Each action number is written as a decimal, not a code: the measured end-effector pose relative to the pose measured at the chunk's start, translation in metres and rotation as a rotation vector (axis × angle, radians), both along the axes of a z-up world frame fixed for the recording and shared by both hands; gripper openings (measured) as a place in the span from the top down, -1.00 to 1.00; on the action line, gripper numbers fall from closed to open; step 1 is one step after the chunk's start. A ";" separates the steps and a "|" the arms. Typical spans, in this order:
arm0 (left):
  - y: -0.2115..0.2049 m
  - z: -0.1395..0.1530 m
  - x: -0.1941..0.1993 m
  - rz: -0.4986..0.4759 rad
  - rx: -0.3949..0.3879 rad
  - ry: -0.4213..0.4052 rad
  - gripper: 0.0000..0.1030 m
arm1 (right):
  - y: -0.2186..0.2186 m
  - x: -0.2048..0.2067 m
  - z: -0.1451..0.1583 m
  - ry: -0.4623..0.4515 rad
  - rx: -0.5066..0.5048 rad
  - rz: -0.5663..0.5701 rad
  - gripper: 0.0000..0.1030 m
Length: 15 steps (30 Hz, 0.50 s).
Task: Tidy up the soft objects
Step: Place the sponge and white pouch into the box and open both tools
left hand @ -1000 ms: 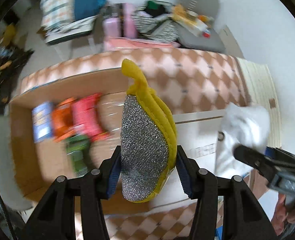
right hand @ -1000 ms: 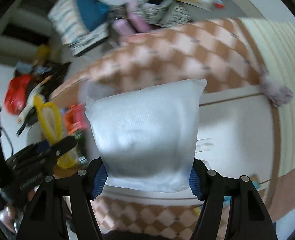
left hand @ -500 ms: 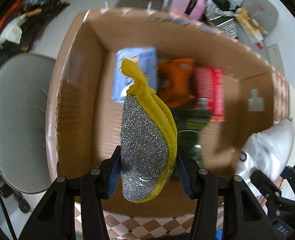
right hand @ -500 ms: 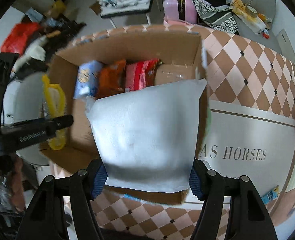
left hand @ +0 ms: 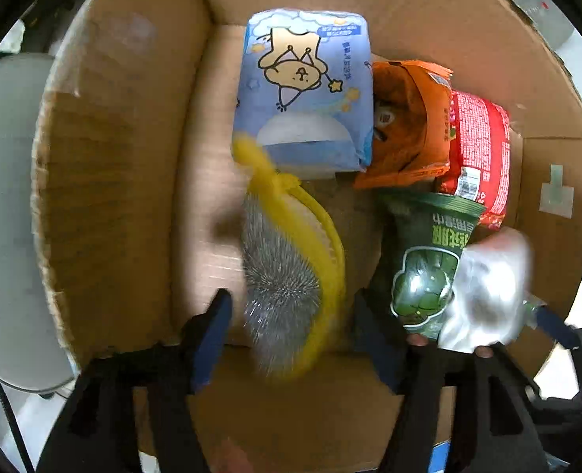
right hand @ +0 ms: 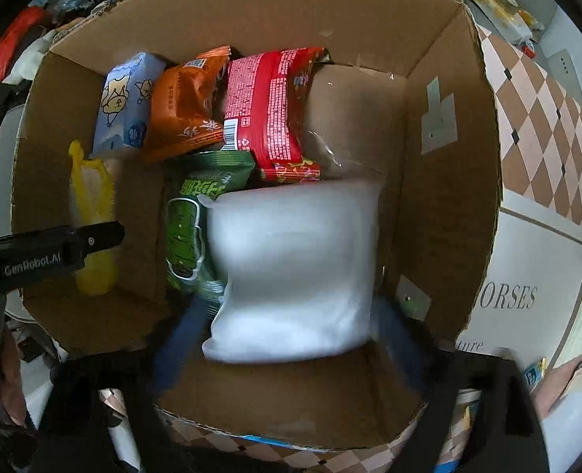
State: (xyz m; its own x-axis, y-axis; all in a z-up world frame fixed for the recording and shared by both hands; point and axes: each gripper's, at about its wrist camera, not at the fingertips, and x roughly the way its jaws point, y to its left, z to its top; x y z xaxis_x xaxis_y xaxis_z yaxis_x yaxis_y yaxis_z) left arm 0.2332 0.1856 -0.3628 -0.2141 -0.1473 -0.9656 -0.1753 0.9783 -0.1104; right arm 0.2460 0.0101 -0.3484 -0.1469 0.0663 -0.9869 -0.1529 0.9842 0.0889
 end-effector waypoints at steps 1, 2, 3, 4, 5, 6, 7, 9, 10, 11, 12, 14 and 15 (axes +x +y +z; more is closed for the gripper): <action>-0.002 0.003 -0.001 -0.008 0.008 -0.010 -0.49 | -0.001 0.000 0.002 -0.005 0.008 -0.005 -1.00; -0.003 0.006 -0.002 -0.011 0.014 -0.022 -0.59 | -0.001 -0.001 0.005 -0.005 0.015 -0.014 -1.00; -0.004 0.009 -0.002 -0.012 0.013 -0.030 -0.59 | -0.002 -0.002 0.008 -0.009 0.021 -0.023 -1.00; -0.004 0.013 -0.003 -0.012 0.012 -0.034 -0.60 | -0.003 -0.002 0.011 -0.017 0.029 -0.030 -1.00; -0.005 0.017 -0.004 -0.012 0.013 -0.042 -0.65 | -0.004 -0.002 0.015 -0.024 0.031 -0.035 -1.00; -0.005 0.022 -0.005 -0.013 0.012 -0.053 -0.72 | -0.005 -0.003 0.019 -0.029 0.032 -0.038 -1.00; -0.006 0.029 -0.007 -0.016 0.015 -0.070 -0.79 | -0.005 -0.003 0.023 -0.033 0.033 -0.042 -1.00; -0.010 0.048 -0.014 -0.021 0.029 -0.105 -0.79 | -0.008 -0.007 0.032 -0.052 0.039 -0.053 -1.00; -0.011 0.055 -0.017 -0.020 0.031 -0.120 -0.79 | -0.009 -0.008 0.036 -0.064 0.038 -0.055 -1.00; -0.012 0.064 -0.021 -0.019 0.034 -0.143 -0.79 | -0.009 -0.011 0.043 -0.081 0.035 -0.057 -1.00; -0.013 0.071 -0.024 -0.020 0.039 -0.161 -0.79 | -0.010 -0.015 0.049 -0.095 0.033 -0.058 -1.00; -0.022 0.088 -0.032 -0.023 0.061 -0.206 -0.80 | -0.011 -0.024 0.064 -0.131 0.023 -0.052 -1.00; -0.025 0.097 -0.038 -0.024 0.073 -0.230 -0.80 | -0.011 -0.028 0.070 -0.149 0.017 -0.048 -1.00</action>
State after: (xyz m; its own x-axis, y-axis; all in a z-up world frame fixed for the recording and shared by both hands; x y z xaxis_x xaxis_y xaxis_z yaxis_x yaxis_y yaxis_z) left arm 0.1949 0.1608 -0.2659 0.0101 -0.0726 -0.9973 -0.1300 0.9888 -0.0733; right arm 0.2180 -0.0013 -0.2780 0.0046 0.0869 -0.9962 -0.1189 0.9892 0.0858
